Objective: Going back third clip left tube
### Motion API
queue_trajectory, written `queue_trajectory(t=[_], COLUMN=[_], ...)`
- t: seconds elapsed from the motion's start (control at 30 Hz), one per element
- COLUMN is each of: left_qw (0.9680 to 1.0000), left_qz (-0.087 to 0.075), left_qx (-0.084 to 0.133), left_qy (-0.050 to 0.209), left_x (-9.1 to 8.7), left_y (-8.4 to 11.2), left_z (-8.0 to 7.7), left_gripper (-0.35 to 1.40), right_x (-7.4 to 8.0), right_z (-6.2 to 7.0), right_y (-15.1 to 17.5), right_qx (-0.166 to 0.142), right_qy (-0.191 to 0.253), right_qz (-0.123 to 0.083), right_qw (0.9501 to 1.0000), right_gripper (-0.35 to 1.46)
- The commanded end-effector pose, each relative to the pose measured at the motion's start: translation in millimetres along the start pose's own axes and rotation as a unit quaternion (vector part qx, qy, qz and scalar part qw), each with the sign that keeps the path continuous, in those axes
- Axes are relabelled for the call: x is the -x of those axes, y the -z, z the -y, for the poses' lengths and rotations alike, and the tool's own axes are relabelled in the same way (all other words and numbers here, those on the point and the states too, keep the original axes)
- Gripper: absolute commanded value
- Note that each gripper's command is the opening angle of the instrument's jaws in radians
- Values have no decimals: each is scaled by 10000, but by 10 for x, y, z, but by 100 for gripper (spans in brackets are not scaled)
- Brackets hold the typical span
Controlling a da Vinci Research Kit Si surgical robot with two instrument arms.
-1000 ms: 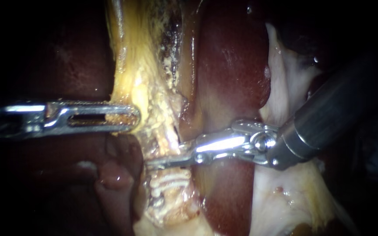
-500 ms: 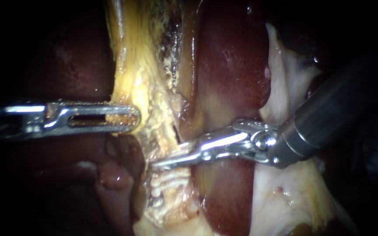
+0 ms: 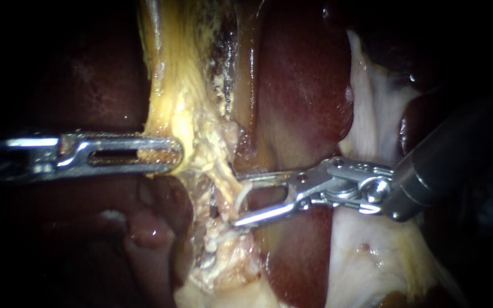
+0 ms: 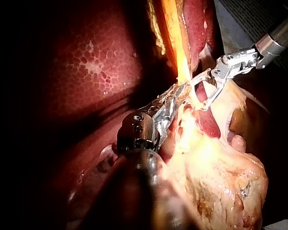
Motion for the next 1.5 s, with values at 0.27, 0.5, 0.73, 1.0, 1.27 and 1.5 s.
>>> queue_trajectory(t=[0.27, 0.5, 0.73, 1.0, 1.27, 1.5], left_qw=[10000, 10000, 10000, 10000, 10000, 10000], left_qz=[0, 1, -2, -2, 5, 11], left_qx=[0, 0, -3, -2, 5, 4], left_qy=[-2, -2, -4, -3, -5, -29], left_x=[0, 0, -1, -1, -2, -8], left_y=[0, -1, 1, 1, -2, -19], left_z=[-1, 0, -1, -1, 0, -7], left_gripper=[-35, -35, -35, -35, -35, -35], right_x=[2, 0, -14, -50, -70, -70], right_z=[2, 2, 12, 23, 29, 31], right_y=[12, 7, 29, 68, 92, 98], right_qx=[-24, -58, -119, -48, 42, 27], right_qy=[205, 352, 864, 1318, 1565, 1620], right_qz=[16, 43, -44, -85, -110, -107], right_qw=[9998, 9994, 9962, 9912, 9876, 9867], right_gripper=[60, 60, 60, 60, 60, 60])
